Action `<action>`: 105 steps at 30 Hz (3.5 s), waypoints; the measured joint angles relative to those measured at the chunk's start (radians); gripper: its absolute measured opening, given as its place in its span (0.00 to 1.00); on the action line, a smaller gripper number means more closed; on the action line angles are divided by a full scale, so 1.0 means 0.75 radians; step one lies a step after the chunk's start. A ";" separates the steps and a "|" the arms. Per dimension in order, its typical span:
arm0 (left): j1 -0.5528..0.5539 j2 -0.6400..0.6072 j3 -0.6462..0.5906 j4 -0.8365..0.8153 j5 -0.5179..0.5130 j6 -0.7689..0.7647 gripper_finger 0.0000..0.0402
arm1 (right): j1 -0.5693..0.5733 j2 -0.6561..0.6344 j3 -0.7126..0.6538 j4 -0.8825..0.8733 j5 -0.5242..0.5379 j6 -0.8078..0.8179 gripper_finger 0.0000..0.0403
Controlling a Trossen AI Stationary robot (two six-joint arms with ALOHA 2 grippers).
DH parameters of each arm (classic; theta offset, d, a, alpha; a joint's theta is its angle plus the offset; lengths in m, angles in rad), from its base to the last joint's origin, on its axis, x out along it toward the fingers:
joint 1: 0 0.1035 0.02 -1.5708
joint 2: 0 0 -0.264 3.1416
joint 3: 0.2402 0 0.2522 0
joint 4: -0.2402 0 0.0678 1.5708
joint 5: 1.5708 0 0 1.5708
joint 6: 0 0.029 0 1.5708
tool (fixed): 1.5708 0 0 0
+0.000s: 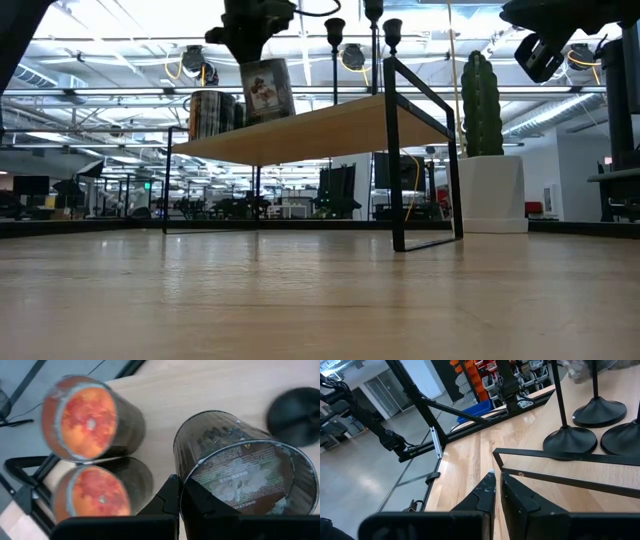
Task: Pick & Place candle stick holders
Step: Put the brown scented candle on the shelf, then return to Home Position
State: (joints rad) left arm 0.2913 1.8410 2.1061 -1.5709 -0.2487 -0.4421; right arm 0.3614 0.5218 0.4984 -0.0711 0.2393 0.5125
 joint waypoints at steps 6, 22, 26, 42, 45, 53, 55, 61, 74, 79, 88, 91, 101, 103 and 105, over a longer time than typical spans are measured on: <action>0.053 0.000 -0.001 -0.001 -0.034 0.015 0.00 | 0.000 0.000 0.000 0.000 0.000 0.000 0.04; 0.070 0.054 -0.005 0.007 -0.028 0.046 0.00 | 0.000 0.000 0.000 0.000 -0.001 0.006 0.04; 0.074 0.071 -0.004 -0.001 -0.024 0.054 0.00 | 0.000 0.000 0.000 0.000 -0.005 0.009 0.04; 0.074 0.081 -0.004 0.000 -0.056 -0.007 0.02 | 0.000 0.000 0.000 0.000 -0.007 0.010 0.04; 0.074 0.081 -0.004 0.000 -0.056 -0.006 0.02 | 0.000 0.000 0.000 0.000 -0.008 0.010 0.04; 0.074 0.079 -0.004 0.002 -0.061 -0.011 0.07 | 0.000 0.000 0.000 0.000 -0.011 0.010 0.04; 0.074 0.078 -0.004 0.001 -0.058 -0.012 0.10 | 0.000 0.000 0.000 0.000 -0.011 0.010 0.04; 0.074 0.077 -0.004 0.001 -0.076 -0.011 0.19 | 0.000 0.000 0.000 0.000 -0.011 0.010 0.04; -0.003 -0.166 -0.003 0.002 0.037 0.102 0.17 | 0.000 0.000 0.000 -0.001 -0.011 0.011 0.04; -0.117 -0.274 -0.022 0.020 -0.073 0.172 0.17 | 0.000 -0.018 0.001 -0.031 -0.041 0.008 0.04; -0.360 -0.623 -0.542 0.340 -0.159 -0.057 0.17 | 0.001 -0.162 0.002 -0.245 -0.044 -0.002 0.04; -0.460 -0.777 -0.830 0.523 -0.154 -0.187 0.17 | 0.001 -0.216 0.002 -0.286 -0.044 -0.004 0.04; -0.818 -1.235 -1.648 1.298 -0.268 -0.491 0.17 | 0.001 -0.386 0.001 -0.382 -0.046 -0.036 0.04; -0.868 -1.291 -1.771 1.446 -0.316 -0.501 0.17 | 0.001 -0.411 0.001 -0.381 -0.043 -0.049 0.04; -0.916 -1.335 -1.881 1.566 -0.380 -0.499 0.17 | 0.001 -0.434 0.001 -0.397 -0.043 -0.057 0.04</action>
State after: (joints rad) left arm -0.3954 0.8397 0.6950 -0.3961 -0.5337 -0.8165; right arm 0.3618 0.1965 0.4992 -0.3692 0.2067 0.4697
